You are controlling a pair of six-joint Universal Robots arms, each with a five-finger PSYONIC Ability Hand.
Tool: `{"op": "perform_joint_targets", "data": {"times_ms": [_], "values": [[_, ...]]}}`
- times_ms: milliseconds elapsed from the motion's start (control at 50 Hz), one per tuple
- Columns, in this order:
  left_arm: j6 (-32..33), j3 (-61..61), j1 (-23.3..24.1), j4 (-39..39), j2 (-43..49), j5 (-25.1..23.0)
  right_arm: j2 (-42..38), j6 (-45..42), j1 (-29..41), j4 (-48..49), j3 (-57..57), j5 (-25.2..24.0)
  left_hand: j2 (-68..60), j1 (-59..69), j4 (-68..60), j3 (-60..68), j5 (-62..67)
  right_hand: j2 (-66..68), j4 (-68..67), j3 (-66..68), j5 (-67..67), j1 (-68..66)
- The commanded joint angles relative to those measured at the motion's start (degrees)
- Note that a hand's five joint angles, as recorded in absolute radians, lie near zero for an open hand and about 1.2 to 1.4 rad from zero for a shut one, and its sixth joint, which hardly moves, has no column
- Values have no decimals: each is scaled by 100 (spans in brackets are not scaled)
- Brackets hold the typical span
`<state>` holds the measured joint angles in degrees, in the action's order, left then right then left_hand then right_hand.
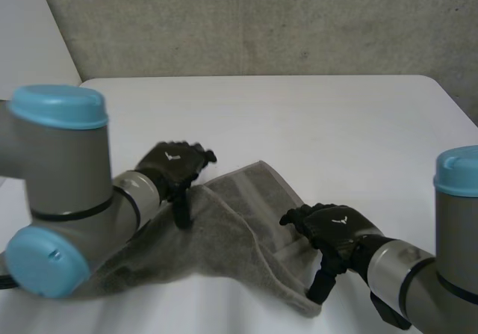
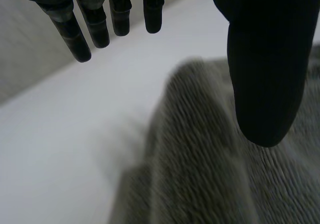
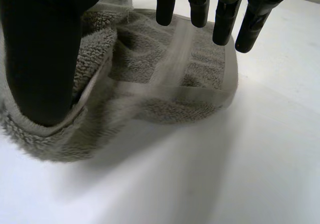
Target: Fold the towel.
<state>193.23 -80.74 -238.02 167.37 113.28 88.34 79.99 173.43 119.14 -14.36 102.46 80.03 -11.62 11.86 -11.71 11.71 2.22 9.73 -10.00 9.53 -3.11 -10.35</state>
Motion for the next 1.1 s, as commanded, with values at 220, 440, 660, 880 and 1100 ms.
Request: {"op": "perform_joint_targets", "data": {"times_ms": [220,440,660,880,1100], "values": [[391,736,-60,-750,784,-1,974,6,-5,-822,327,-75,-2810,2787,-2802,2802,2751,27,0,47,311,35],[356,727,-78,-688,792,16,1097,-99,12,-919,467,-110,-6838,6814,-6829,6829,6778,27,0,47,311,35],[-286,1263,-298,-583,801,368,712,-38,74,-210,529,-206,-6838,6814,-6829,6829,6778,27,0,47,311,35],[-391,1193,-640,-662,775,403,-887,-126,759,285,65,-198,-6838,6814,-6829,6829,6778,27,0,47,311,35],[-400,1228,-737,-723,713,403,-1100,-134,1102,971,-227,-198,-6838,6814,-6829,6829,6778,27,0,47,311,35]]}}
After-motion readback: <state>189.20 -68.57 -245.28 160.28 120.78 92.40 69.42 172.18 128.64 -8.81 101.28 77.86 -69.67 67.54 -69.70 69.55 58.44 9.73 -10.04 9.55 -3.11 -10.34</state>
